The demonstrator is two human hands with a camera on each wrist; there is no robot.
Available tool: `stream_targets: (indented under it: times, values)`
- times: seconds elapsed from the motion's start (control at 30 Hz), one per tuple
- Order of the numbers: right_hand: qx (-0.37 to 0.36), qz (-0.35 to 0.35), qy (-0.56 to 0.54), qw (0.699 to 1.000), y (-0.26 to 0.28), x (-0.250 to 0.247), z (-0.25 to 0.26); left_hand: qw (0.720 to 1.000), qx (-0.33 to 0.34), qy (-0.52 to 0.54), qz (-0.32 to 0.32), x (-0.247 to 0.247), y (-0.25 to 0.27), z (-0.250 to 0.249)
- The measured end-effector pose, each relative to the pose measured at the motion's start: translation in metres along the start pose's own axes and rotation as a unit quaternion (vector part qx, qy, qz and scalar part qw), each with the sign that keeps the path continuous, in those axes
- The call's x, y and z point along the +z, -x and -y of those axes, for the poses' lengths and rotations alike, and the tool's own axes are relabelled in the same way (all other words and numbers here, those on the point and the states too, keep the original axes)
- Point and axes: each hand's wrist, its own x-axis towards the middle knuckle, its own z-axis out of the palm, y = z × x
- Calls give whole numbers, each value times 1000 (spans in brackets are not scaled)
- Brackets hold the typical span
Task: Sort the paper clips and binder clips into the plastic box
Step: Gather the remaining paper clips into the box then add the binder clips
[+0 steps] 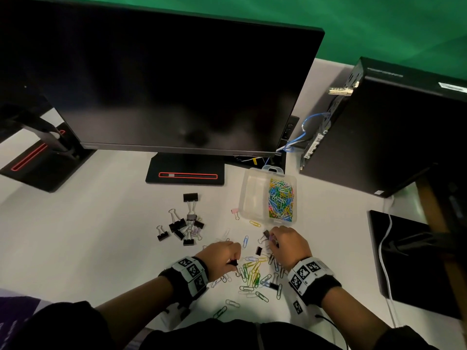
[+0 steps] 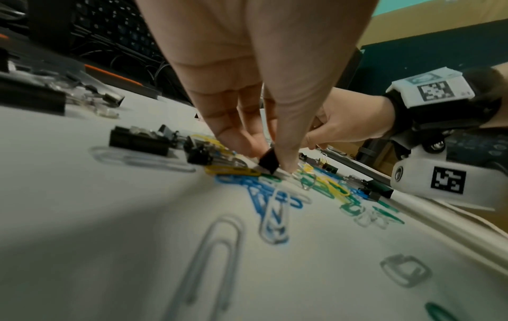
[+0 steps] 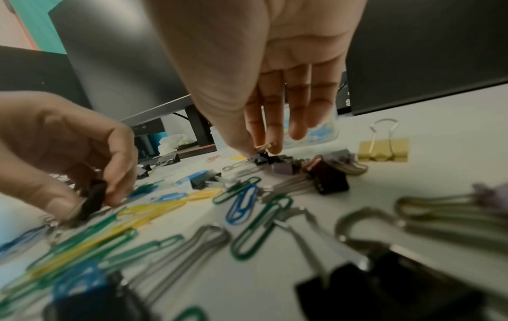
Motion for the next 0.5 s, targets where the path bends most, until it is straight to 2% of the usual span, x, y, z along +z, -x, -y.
stream_targets:
  times: [0.13,0.27,0.37,0.5]
  values:
    - [3,-5,16,1000,0,2,1,999,-16,34,-24,-8,5,7]
    - [18,-20,-22,999,2,4,-4,990,-79,57,-99,-25,18,26]
    - [29,-44,-61,997,5,2,-11,985,-103,30,-135,-31,30,45]
    - [53,-51,-93,993,10,-3,-25,981,-123,8,-152,-29,44,60]
